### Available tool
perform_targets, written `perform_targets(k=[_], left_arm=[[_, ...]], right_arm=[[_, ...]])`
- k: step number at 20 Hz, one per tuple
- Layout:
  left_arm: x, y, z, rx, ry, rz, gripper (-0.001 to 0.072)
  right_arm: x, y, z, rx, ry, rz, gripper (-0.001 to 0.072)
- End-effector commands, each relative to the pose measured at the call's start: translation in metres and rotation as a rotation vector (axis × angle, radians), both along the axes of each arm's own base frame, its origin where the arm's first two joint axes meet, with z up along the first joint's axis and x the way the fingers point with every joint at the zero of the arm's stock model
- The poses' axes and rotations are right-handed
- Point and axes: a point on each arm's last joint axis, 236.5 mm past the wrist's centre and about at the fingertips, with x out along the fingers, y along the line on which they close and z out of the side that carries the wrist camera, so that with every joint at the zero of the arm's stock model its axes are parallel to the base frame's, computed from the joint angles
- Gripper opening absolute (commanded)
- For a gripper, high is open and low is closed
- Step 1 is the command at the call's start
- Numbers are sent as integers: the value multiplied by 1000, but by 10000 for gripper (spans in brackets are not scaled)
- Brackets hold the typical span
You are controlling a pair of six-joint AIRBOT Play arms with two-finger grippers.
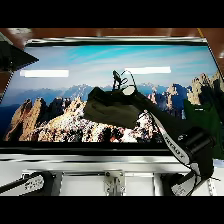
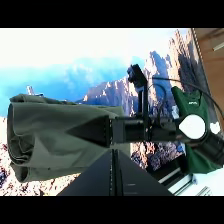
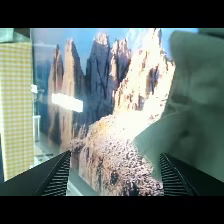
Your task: Fold the shirts.
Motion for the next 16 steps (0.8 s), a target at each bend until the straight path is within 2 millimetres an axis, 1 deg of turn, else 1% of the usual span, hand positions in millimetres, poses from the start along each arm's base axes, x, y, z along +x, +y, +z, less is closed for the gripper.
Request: perform_targets(k=[1, 2, 4, 5, 6, 7, 8, 9, 10, 12, 13, 16], left_arm=[[-12, -9, 2, 17, -1, -38, 44], [-12, -12, 2, 17, -3, -47, 45], [-13, -16, 1, 20, -6, -62, 44], [-13, -16, 1, 20, -5, -63, 44], [-13, -16, 1, 20, -5, -63, 45], [-13, -16, 1, 20, -5, -63, 45], [-13, -16, 1, 20, -5, -63, 45], [-13, -16, 1, 20, -5, -63, 44], [-13, -16, 1, 19, -5, -63, 45], [-13, -16, 1, 19, -4, -63, 45], [-13, -16, 1, 19, -5, -62, 45], [-13, -16, 1, 18, -2, -61, 45]], right_arm=[[-23, -50, -7, -108, 64, 161, 667], [-32, -82, -12, -197, 91, 211, 667], [-51, -173, -32, -464, 184, 283, 667], [-58, -223, -41, -597, 250, 277, 667], [-66, -268, -49, -690, 341, 239, 668], [-70, -288, -55, -678, 396, 210, 670], [-74, -291, -60, -611, 427, 189, 670], [-75, -288, -65, -539, 433, 172, 670], [-72, -285, -72, -481, 428, 137, 670], [-61, -276, -85, -391, 405, 45, 670], [-56, -269, -92, -352, 396, 22, 670], [-52, -235, -108, -240, 403, 37, 670]])
